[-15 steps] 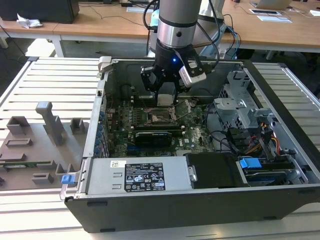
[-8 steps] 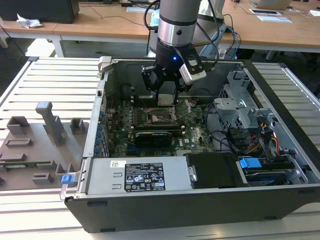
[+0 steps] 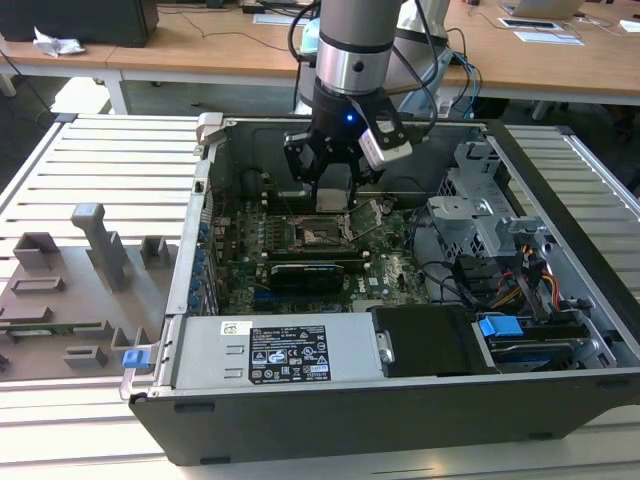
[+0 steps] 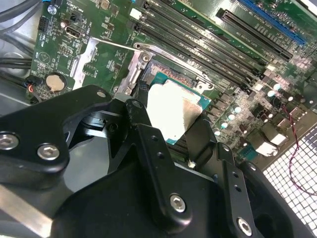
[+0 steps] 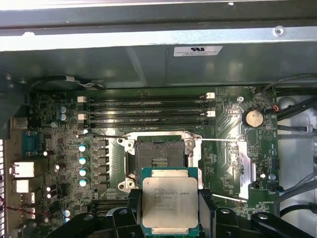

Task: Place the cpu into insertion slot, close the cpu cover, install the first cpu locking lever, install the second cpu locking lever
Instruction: 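Place the cpu into insertion slot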

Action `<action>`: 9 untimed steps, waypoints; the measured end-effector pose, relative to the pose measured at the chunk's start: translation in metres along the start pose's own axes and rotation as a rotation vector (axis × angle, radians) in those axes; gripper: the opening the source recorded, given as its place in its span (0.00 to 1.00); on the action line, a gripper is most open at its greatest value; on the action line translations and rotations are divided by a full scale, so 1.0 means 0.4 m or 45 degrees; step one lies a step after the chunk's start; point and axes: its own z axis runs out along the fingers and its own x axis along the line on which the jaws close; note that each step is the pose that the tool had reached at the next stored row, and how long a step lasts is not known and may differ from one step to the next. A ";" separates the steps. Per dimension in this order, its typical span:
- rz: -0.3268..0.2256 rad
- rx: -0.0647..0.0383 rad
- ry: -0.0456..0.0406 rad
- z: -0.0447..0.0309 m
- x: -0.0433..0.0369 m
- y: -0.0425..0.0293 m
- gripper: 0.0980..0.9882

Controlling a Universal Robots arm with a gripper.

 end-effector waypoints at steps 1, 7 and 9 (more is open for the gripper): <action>0.000 0.000 0.000 0.001 0.000 0.000 0.50; 0.000 0.001 0.000 0.007 0.000 0.000 0.50; 0.000 0.002 0.000 0.009 0.000 0.000 0.50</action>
